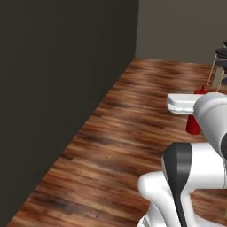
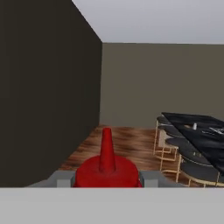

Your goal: Move the ketchup and shaker from the cabinet to the dining counter.

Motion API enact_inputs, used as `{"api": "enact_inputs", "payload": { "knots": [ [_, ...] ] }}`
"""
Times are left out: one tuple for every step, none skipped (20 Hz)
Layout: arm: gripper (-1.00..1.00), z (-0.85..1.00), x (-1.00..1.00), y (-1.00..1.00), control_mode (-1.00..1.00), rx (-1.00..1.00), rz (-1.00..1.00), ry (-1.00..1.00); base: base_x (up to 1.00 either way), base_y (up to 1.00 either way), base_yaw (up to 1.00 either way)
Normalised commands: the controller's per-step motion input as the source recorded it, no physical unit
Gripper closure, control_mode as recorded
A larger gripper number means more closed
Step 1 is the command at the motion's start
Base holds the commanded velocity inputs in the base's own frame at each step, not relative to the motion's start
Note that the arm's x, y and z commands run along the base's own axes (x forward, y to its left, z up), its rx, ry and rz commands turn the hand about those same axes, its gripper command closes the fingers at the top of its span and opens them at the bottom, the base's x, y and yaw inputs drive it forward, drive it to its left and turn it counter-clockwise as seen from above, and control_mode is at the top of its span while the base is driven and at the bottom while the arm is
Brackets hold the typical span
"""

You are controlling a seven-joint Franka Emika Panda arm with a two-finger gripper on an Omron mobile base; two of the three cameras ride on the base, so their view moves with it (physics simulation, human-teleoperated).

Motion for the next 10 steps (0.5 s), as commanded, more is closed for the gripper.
{"api": "enact_inputs", "payload": {
  "knots": [
    [1.00, 0.00, 0.00, 0.00, 1.00, 0.00, 0.00, 0.00, 1.00, 0.00, -0.29],
    [1.00, 0.00, 0.00, 0.00, 1.00, 0.00, 0.00, 0.00, 1.00, 0.00, -0.28],
    [1.00, 0.00, 0.00, 0.00, 1.00, 0.00, 0.00, 0.00, 1.00, 0.00, -0.28],
    [1.00, 0.00, 0.00, 0.00, 1.00, 0.00, 0.00, 0.00, 1.00, 0.00, -0.27],
    [1.00, 0.00, 0.00, 0.00, 1.00, 0.00, 0.00, 0.00, 1.00, 0.00, -0.27],
    [1.00, 0.00, 0.00, 0.00, 1.00, 0.00, 0.00, 0.00, 1.00, 0.00, -0.27],
    [1.00, 0.00, 0.00, 0.00, 1.00, 0.00, 0.00, 0.00, 1.00, 0.00, -0.26],
    [1.00, 0.00, 0.00, 0.00, 1.00, 0.00, 0.00, 0.00, 1.00, 0.00, -0.25],
    [1.00, 0.00, 0.00, 0.00, 1.00, 0.00, 0.00, 0.00, 1.00, 0.00, -0.25],
    [1.00, 0.00, 0.00, 0.00, 1.00, 0.00, 0.00, 0.00, 1.00, 0.00, -0.24]
  ]
}}
